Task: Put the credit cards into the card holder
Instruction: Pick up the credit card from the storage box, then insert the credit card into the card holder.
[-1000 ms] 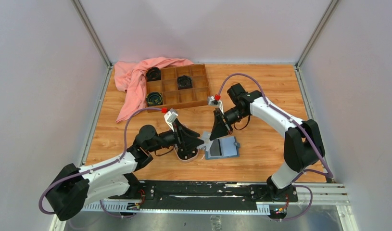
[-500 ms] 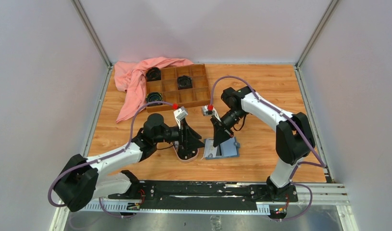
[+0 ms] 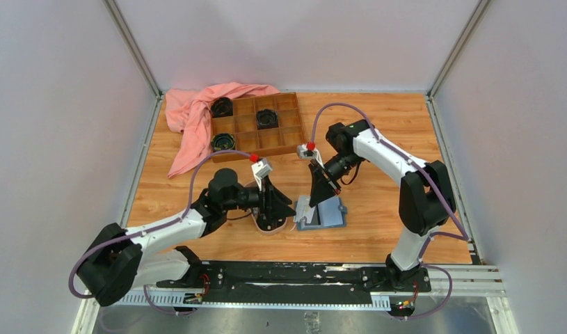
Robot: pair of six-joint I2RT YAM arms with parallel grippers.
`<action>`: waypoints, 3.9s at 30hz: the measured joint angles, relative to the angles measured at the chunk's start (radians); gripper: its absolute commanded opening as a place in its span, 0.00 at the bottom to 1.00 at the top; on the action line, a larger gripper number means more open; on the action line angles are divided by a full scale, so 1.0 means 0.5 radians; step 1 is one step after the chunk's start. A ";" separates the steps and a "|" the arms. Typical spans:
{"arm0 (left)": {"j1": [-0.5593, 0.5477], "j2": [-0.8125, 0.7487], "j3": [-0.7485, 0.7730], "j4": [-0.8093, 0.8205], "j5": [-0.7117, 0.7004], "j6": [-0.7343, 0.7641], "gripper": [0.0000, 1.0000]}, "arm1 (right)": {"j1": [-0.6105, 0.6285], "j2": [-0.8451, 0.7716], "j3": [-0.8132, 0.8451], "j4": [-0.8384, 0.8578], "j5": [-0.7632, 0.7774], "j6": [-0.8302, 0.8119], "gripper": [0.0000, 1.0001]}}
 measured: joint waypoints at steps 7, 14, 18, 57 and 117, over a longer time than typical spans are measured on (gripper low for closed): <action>0.000 -0.248 -0.479 0.502 -0.230 -0.337 0.57 | -0.102 0.002 0.000 -0.022 -0.204 0.025 0.00; 0.000 -0.031 -0.581 1.006 -0.357 -0.633 0.44 | -0.107 0.034 0.000 0.021 -0.318 0.147 0.00; -0.005 0.257 -0.586 1.422 -0.354 -0.825 0.38 | -0.115 0.045 -0.014 0.110 -0.355 0.269 0.00; -0.138 0.045 -0.092 -0.064 -0.628 -1.180 0.00 | -0.715 -0.220 -0.504 1.066 0.131 1.183 0.00; -0.406 0.991 0.322 -0.164 -0.986 -1.406 0.00 | -0.597 0.461 -0.354 0.697 0.586 0.972 0.00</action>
